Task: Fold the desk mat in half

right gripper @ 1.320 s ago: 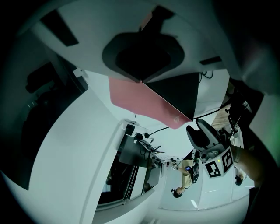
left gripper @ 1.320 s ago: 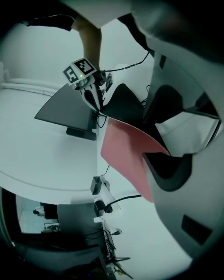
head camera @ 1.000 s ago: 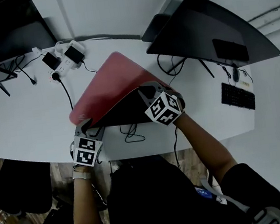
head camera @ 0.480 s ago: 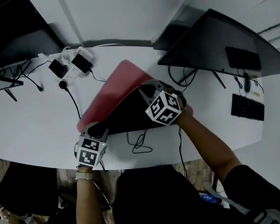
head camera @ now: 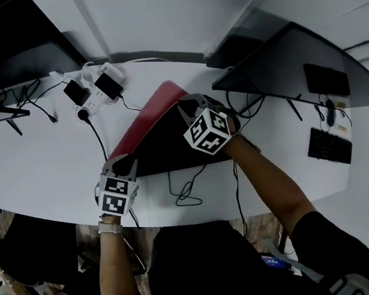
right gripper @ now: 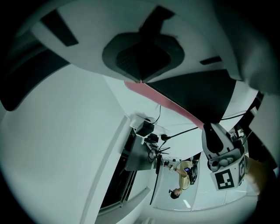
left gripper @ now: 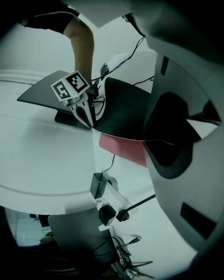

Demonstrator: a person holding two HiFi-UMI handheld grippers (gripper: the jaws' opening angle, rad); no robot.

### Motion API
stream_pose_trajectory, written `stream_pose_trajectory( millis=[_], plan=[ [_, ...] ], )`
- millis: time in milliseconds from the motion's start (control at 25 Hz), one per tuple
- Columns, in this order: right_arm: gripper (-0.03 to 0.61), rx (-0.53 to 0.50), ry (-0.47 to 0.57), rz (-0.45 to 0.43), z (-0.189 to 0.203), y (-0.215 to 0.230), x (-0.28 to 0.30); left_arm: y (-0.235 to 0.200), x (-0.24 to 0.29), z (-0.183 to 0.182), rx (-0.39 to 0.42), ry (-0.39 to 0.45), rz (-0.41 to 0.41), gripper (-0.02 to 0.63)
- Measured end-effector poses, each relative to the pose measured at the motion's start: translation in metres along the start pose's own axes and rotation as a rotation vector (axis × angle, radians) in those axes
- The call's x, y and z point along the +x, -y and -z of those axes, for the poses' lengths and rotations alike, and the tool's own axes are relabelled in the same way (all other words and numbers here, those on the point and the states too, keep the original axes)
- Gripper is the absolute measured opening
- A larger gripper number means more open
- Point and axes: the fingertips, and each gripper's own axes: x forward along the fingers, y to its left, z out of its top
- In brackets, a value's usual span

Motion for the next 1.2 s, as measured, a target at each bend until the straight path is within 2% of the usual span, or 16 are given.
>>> stream_pose_trajectory(
  millis=[200, 600, 800, 1200],
  plan=[
    [0.026, 0.003, -0.002, 0.018, -0.007, 0.012, 0.017, -0.012, 0.007, -0.008, 0.034, -0.030, -0.053, 0.057],
    [0.026, 0.017, 0.001, 0.049, -0.013, 0.033, 0.047, -0.033, 0.021, -0.020, 0.061, -0.060, -0.101, 0.055],
    [0.026, 0.025, 0.006, 0.064, -0.014, 0.044, 0.058, -0.042, 0.029, -0.029, 0.071, -0.043, -0.118, 0.055],
    [0.026, 0.033, 0.000, 0.071, -0.014, 0.048, 0.082, -0.052, 0.046, -0.028, 0.101, -0.089, -0.152, 0.057]
  ],
)
